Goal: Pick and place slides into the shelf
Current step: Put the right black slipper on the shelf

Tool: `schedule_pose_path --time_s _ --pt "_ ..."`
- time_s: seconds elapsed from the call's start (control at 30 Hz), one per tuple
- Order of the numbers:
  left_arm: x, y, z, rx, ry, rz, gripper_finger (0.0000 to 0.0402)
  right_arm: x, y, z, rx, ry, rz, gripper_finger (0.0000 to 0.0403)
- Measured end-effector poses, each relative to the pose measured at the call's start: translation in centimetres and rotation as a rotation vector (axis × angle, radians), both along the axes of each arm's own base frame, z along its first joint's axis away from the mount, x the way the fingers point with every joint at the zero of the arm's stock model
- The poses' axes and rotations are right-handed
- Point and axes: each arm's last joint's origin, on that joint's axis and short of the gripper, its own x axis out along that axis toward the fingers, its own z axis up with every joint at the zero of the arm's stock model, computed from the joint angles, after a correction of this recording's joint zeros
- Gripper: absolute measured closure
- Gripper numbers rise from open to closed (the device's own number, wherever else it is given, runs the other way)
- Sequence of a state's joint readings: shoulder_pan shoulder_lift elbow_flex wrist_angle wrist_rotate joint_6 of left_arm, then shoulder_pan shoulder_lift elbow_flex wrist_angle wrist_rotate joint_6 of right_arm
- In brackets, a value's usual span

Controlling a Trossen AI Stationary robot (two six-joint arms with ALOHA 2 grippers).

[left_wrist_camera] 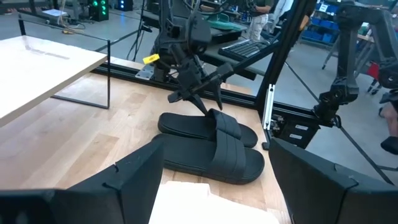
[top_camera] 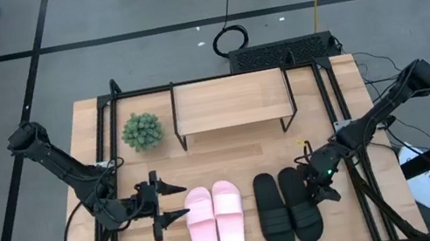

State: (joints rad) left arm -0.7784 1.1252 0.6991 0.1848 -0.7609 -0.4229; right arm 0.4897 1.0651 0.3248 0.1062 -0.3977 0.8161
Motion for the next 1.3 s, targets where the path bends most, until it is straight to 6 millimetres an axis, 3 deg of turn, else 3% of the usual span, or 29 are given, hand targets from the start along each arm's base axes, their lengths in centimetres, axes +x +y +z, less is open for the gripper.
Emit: schedule_pose_path --time_s 1.3 --pt "0.0 0.0 0.0 0.023 0.001 -0.003 0.0108 1.7 0.4 -1.1 0.12 0.007 0.076 0.0225"
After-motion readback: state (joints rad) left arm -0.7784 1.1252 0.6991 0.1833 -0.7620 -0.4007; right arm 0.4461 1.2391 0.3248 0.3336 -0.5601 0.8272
